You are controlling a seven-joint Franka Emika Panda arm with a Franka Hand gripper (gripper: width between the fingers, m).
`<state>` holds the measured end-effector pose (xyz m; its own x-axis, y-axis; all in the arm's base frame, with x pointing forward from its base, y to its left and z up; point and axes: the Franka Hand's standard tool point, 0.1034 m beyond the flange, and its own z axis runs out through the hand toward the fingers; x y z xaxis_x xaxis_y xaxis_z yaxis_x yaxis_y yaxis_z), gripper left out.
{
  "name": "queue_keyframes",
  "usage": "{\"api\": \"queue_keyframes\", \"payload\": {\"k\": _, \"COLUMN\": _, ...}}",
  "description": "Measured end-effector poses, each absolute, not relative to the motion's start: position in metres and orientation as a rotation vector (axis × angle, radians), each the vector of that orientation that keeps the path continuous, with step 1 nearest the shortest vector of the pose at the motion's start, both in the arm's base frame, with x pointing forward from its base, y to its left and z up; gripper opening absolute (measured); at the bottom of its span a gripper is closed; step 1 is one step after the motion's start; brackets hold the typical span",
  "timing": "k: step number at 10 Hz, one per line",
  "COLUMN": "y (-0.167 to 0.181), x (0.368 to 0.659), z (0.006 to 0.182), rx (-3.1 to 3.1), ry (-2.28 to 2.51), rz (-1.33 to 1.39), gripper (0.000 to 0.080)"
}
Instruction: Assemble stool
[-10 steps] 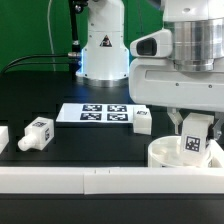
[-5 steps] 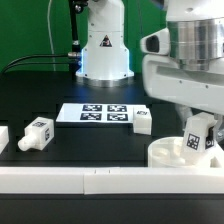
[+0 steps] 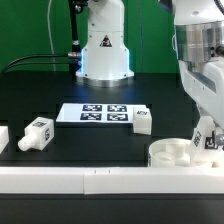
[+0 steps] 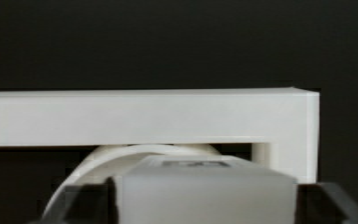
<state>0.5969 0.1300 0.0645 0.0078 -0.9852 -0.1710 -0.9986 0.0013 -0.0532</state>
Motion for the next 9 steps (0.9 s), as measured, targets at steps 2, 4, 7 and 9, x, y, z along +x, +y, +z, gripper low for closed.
{"api": "queue_keyframes", "payload": {"k": 2, "y": 0.132, "x": 0.595, "z": 0.069, "rx": -2.255, "ry": 1.959, "rz": 0.152, "gripper": 0.0615}}
{"api": "queue_keyframes", "payload": {"k": 4, "y": 0.133, "x": 0.601, "z": 0.088, "rx": -2.519, "ry": 1.555, "rz": 0.095, "gripper": 0.0647}}
{"api": "queue_keyframes", "payload": {"k": 7, "y": 0.136, "x": 0.601, "z": 0.091, "rx": -2.715, "ry": 1.167, "rz": 0.047, "gripper": 0.0649}}
{"api": "queue_keyframes", "payload": {"k": 9, "y": 0.136, "x": 0.601, "z": 0.091, "rx": -2.792, "ry": 0.98, "rz": 0.027, "gripper": 0.0649}}
